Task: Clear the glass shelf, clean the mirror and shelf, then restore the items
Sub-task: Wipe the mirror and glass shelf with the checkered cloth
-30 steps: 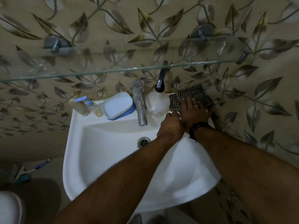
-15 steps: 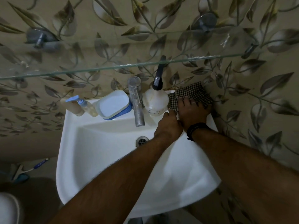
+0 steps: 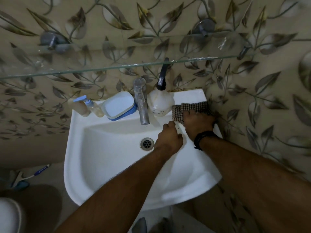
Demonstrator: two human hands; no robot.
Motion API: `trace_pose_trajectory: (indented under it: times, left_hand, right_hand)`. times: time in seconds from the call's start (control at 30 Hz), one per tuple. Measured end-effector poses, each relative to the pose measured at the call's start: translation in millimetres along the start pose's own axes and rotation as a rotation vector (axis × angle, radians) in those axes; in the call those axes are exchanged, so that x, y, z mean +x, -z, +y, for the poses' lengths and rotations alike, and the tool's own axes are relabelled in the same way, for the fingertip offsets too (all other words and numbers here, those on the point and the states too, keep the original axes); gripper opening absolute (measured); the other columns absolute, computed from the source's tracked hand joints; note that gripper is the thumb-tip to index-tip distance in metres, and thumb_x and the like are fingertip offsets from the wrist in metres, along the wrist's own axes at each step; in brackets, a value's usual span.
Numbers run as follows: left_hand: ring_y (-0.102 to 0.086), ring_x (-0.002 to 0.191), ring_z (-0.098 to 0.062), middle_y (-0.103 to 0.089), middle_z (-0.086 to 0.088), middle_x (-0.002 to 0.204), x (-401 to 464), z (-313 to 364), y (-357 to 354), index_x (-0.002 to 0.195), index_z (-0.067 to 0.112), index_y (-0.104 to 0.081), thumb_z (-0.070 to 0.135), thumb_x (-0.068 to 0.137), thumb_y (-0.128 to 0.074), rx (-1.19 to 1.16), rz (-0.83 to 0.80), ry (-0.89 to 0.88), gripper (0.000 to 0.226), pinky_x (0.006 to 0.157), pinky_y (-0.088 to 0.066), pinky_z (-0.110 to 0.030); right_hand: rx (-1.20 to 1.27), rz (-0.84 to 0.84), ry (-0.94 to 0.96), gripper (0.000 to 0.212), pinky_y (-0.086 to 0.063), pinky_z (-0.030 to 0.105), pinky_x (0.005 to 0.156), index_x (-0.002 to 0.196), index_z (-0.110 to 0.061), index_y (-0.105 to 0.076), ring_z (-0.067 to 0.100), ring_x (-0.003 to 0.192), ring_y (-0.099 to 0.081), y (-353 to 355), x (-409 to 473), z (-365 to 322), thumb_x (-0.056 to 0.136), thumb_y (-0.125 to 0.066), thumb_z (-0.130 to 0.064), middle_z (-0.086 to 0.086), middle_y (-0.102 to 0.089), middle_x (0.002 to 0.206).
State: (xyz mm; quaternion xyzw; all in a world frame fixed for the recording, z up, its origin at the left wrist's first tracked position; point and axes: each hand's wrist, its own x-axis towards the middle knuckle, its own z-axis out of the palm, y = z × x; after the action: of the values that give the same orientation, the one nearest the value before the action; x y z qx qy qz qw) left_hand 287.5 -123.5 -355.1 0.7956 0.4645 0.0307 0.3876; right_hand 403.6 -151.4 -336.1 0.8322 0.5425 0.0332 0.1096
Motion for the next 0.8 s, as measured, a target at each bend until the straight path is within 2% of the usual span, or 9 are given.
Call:
trace_pose_trajectory:
  times: [0.1,0.17,0.27,0.33,0.4,0.47,0.6,0.7,0.8]
  left_hand:
    - [-0.058,0.109,-0.036,-0.046,-0.014,0.129,-15,-10,3,0.133,0.010,-0.037,0.025,0.092,-0.057,0.053,0.008,0.018,0.047,0.086,-0.049,-0.043]
    - [-0.060,0.107,-0.034,-0.045,-0.013,0.132,-24,-16,7,0.133,0.012,-0.036,0.023,0.092,-0.059,0.079,0.031,0.025,0.049,0.082,-0.051,-0.042]
    - [-0.056,0.119,-0.031,-0.033,-0.008,0.150,-36,-23,21,0.146,0.017,-0.028,0.021,0.089,-0.063,0.141,0.008,0.009,0.067,0.093,-0.051,-0.042]
    - [-0.050,0.128,-0.031,-0.019,-0.001,0.160,-44,-28,31,0.151,0.025,-0.021,0.021,0.087,-0.064,0.216,-0.052,0.003,0.077,0.098,-0.049,-0.045]
    - [-0.047,0.130,-0.031,-0.018,0.005,0.161,-52,-33,39,0.150,0.029,-0.025,0.028,0.088,-0.063,0.293,-0.113,0.013,0.073,0.099,-0.047,-0.051]
    - [-0.051,0.125,-0.030,-0.034,0.005,0.152,-59,-37,44,0.142,0.030,-0.038,0.035,0.089,-0.060,0.347,-0.136,0.031,0.057,0.096,-0.047,-0.052]
    - [-0.058,0.107,-0.027,-0.058,-0.001,0.118,-72,-43,55,0.115,0.026,-0.054,0.027,0.092,-0.048,0.370,-0.070,0.045,0.023,0.088,-0.052,-0.049]
    - [-0.058,0.100,-0.026,-0.061,-0.003,0.110,-80,-48,65,0.109,0.025,-0.056,0.018,0.091,-0.046,0.385,-0.055,0.055,0.021,0.084,-0.054,-0.048]
    - [-0.058,0.098,-0.025,-0.061,-0.003,0.109,-86,-56,76,0.110,0.025,-0.056,0.021,0.092,-0.046,0.402,-0.053,0.065,0.021,0.082,-0.054,-0.048]
  right_hand:
    - [0.130,-0.116,-0.002,0.035,-0.053,0.050,0.085,0.126,-0.009,-0.053,0.036,0.109,-0.060,4,-17,-4,0.094,-0.041,-0.009,0.013,-0.060,0.123]
    - [0.222,-0.175,0.015,0.035,-0.052,0.049,0.091,0.128,-0.013,-0.055,0.035,0.114,-0.058,7,-27,-6,0.094,-0.045,-0.015,0.011,-0.061,0.124]
    - [0.379,-0.315,0.054,0.025,-0.054,0.040,0.086,0.111,-0.017,-0.060,0.029,0.101,-0.063,16,-35,-12,0.093,-0.051,-0.031,0.007,-0.066,0.113]
    - [0.464,-0.400,0.106,0.031,-0.054,0.037,0.084,0.099,-0.020,-0.063,0.026,0.091,-0.064,24,-39,-19,0.092,-0.050,-0.047,0.004,-0.068,0.102]
    - [0.486,-0.465,0.174,0.031,-0.052,0.036,0.086,0.104,-0.019,-0.064,0.026,0.096,-0.063,30,-44,-27,0.090,-0.051,-0.043,0.006,-0.068,0.106]
    - [0.530,-0.496,0.202,0.033,-0.049,0.036,0.090,0.117,-0.016,-0.062,0.028,0.103,-0.061,36,-49,-35,0.088,-0.052,-0.029,0.010,-0.066,0.115]
    - [0.600,-0.491,0.221,0.032,-0.050,0.036,0.087,0.115,-0.014,-0.059,0.030,0.101,-0.061,43,-58,-50,0.086,-0.051,-0.023,0.011,-0.065,0.112]
    - [0.691,-0.471,0.197,0.029,-0.051,0.036,0.087,0.112,-0.016,-0.062,0.028,0.100,-0.062,44,-64,-58,0.086,-0.057,-0.029,0.008,-0.066,0.109]
    - [0.880,-0.491,0.103,0.033,-0.049,0.029,0.085,0.112,-0.020,-0.062,0.023,0.101,-0.061,44,-65,-66,0.079,-0.067,-0.015,0.006,-0.066,0.113]
